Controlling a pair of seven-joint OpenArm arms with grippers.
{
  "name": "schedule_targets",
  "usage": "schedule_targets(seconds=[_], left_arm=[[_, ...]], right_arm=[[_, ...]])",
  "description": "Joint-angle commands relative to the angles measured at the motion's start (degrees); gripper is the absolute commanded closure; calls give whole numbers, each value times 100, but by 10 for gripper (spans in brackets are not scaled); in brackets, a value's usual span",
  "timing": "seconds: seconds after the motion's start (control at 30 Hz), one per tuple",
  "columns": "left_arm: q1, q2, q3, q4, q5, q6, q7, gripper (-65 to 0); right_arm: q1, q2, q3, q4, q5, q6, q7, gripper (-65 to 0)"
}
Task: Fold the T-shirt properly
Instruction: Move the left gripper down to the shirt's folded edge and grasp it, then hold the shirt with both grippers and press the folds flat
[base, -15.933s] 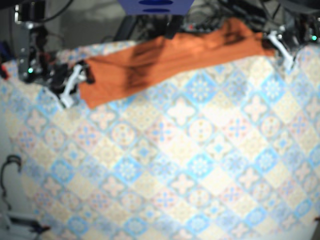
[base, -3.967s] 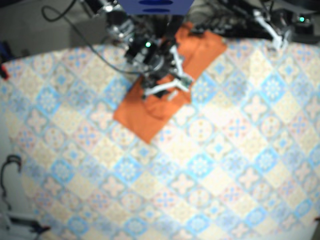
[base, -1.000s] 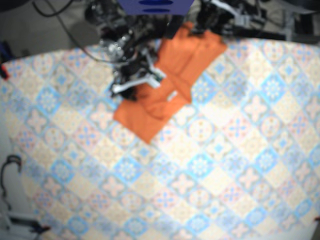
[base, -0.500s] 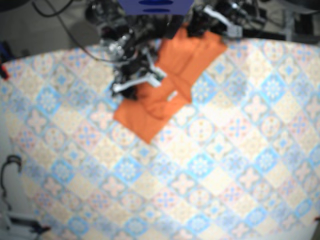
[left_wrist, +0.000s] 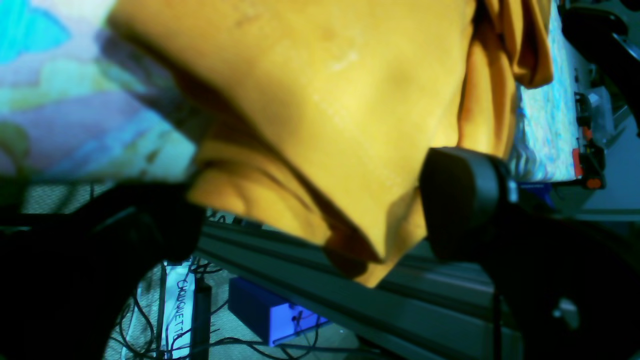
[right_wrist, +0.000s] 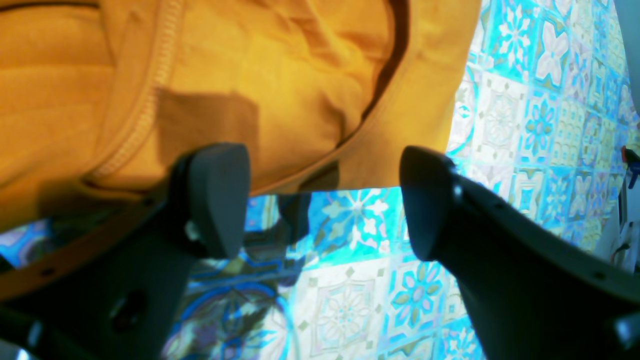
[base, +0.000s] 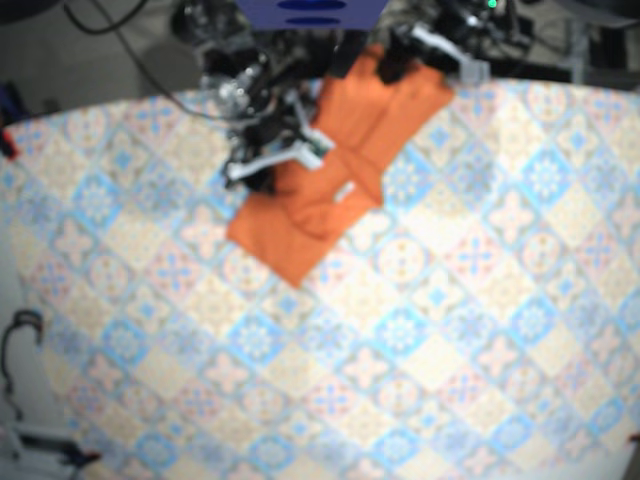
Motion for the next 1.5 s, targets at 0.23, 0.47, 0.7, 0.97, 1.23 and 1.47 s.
schedule_targets(seconds=[0.23, 0.47, 0.7, 0.97, 1.23, 1.47], left_arm=[[82, 102, 58, 56, 14, -89, -81, -650], [73, 102, 243, 56, 23, -89, 7, -650], [73, 120, 366, 56, 14, -89, 16, -650], [73, 120, 366, 65, 5, -89, 16, -487], [73, 120, 348, 65, -21, -89, 16, -221], [73, 120, 339, 65, -30, -89, 16, -259]], right_arm=[[20, -34, -11, 89, -28, -57, 89, -450], [20, -43, -11, 89, -28, -57, 72, -450], [20, -43, -11, 89, -28, -57, 54, -449], [20, -43, -11, 45, -28, -57, 63, -449], [20, -43, -11, 45, -28, -57, 63, -449], [20, -43, -11, 45, -28, -57, 63, -449]])
